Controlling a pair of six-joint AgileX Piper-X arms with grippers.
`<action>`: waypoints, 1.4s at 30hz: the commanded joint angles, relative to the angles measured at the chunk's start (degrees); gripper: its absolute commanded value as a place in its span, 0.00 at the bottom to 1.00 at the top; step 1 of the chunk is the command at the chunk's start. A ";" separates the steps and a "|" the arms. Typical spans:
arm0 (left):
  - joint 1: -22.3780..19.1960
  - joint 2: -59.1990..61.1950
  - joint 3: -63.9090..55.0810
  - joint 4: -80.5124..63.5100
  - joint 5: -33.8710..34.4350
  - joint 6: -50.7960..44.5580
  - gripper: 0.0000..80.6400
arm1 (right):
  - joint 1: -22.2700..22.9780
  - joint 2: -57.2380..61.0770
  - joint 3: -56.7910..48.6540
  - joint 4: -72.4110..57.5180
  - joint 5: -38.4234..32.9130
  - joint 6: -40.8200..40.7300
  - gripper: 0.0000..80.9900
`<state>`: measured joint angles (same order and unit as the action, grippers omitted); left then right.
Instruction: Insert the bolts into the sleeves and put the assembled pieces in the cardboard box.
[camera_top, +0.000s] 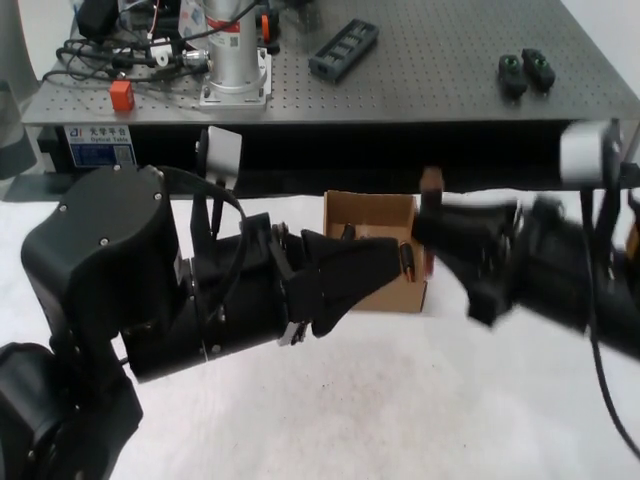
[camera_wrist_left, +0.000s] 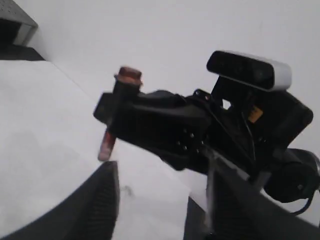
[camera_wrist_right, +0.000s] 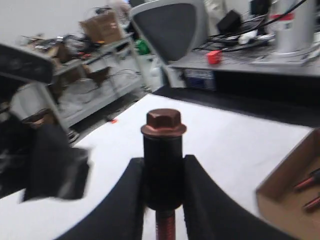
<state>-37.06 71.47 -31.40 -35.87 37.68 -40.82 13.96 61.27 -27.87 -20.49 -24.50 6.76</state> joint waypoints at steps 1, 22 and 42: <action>-0.26 -0.29 0.00 -0.27 -1.47 3.63 0.32 | -1.01 6.29 -5.85 -0.46 4.43 -4.04 0.05; -0.26 -29.59 11.01 40.26 -36.10 15.18 0.01 | -1.18 57.11 -55.41 44.57 23.58 -5.55 0.06; -4.50 -50.11 11.39 74.43 -52.01 13.75 0.01 | -1.13 1.34 -6.59 23.74 15.88 -4.16 0.05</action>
<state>-39.17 25.88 -20.22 36.01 -10.70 -25.61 12.86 61.32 -38.29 7.11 -7.62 1.72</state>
